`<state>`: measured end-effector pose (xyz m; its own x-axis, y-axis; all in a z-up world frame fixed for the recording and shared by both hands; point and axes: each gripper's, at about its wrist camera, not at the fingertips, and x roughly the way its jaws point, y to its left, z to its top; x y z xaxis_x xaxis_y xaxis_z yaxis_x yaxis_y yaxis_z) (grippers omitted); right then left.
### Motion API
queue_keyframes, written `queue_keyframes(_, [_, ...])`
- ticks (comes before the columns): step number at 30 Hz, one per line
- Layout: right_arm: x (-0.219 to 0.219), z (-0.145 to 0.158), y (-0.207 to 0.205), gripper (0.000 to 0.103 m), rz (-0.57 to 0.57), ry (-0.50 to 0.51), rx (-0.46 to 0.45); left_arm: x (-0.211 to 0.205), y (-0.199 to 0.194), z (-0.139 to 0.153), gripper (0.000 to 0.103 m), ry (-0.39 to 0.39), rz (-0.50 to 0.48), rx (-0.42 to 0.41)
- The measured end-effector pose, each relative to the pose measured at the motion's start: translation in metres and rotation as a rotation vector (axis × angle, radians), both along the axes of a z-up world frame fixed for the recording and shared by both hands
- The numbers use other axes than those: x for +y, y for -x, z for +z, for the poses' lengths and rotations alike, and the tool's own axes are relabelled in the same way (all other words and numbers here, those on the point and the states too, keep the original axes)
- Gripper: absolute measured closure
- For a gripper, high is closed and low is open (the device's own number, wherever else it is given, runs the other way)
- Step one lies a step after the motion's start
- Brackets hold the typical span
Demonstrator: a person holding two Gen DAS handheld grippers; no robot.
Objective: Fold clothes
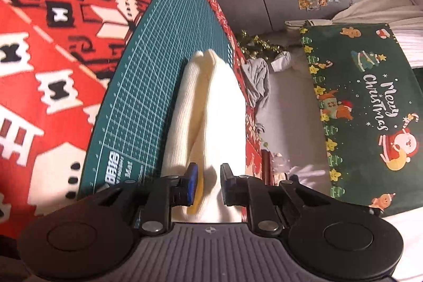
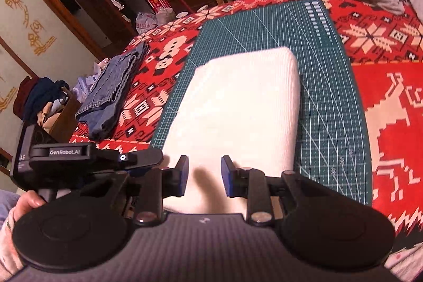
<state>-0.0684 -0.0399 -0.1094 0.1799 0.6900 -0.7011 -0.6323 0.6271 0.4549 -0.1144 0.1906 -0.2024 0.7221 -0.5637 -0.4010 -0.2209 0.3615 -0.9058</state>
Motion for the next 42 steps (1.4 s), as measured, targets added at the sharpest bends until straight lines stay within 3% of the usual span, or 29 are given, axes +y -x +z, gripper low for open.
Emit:
queue_keyframes(2, [-0.002, 0.000, 0.001, 0.073, 0.006, -0.003, 0.001, -0.003, 0.001, 0.003, 0.096, -0.014, -0.023, -0.006])
queue_keyframes(9, [-0.009, 0.002, 0.005, 0.073, 0.016, -0.012, -0.003, -0.002, 0.005, 0.000, 0.096, -0.005, -0.064, -0.019])
queue_keyframes(15, [-0.014, -0.001, 0.006, 0.073, 0.010, -0.007, 0.007, -0.007, -0.006, -0.002, 0.085, -0.028, -0.123, -0.026])
queue_keyframes(16, [-0.015, -0.001, 0.006, 0.073, 0.010, -0.007, 0.008, -0.008, -0.007, -0.002, 0.086, -0.034, -0.130, -0.028])
queue_keyframes(18, [-0.016, 0.000, 0.008, 0.073, 0.016, -0.008, 0.004, -0.011, -0.008, 0.001, 0.100, -0.073, -0.152, -0.042])
queue_keyframes(19, [-0.016, 0.000, 0.009, 0.073, 0.022, -0.006, -0.001, -0.012, -0.006, 0.003, 0.099, -0.100, -0.163, -0.051])
queue_keyframes(23, [-0.010, -0.002, 0.017, 0.073, 0.094, 0.041, -0.053, -0.007, 0.000, 0.004, 0.099, -0.063, -0.194, -0.097])
queue_keyframes(26, [-0.007, -0.003, 0.024, 0.087, 0.147, 0.076, -0.092, -0.001, 0.000, -0.003, 0.099, -0.055, -0.207, -0.074])
queue_keyframes(27, [-0.005, -0.003, 0.026, 0.087, 0.167, 0.088, -0.111, 0.001, -0.001, -0.006, 0.099, -0.042, -0.209, -0.065])
queue_keyframes(33, [0.015, 0.007, 0.059, 0.087, 0.341, 0.178, -0.363, 0.003, -0.003, -0.014, 0.099, -0.012, -0.224, -0.039])
queue_keyframes(37, [0.033, 0.005, 0.060, 0.091, 0.355, 0.163, -0.367, 0.005, -0.001, -0.014, 0.099, -0.011, -0.219, -0.035])
queue_keyframes(42, [0.027, -0.001, 0.062, 0.095, 0.385, 0.233, -0.375, 0.002, -0.003, -0.009, 0.099, -0.039, -0.225, -0.028])
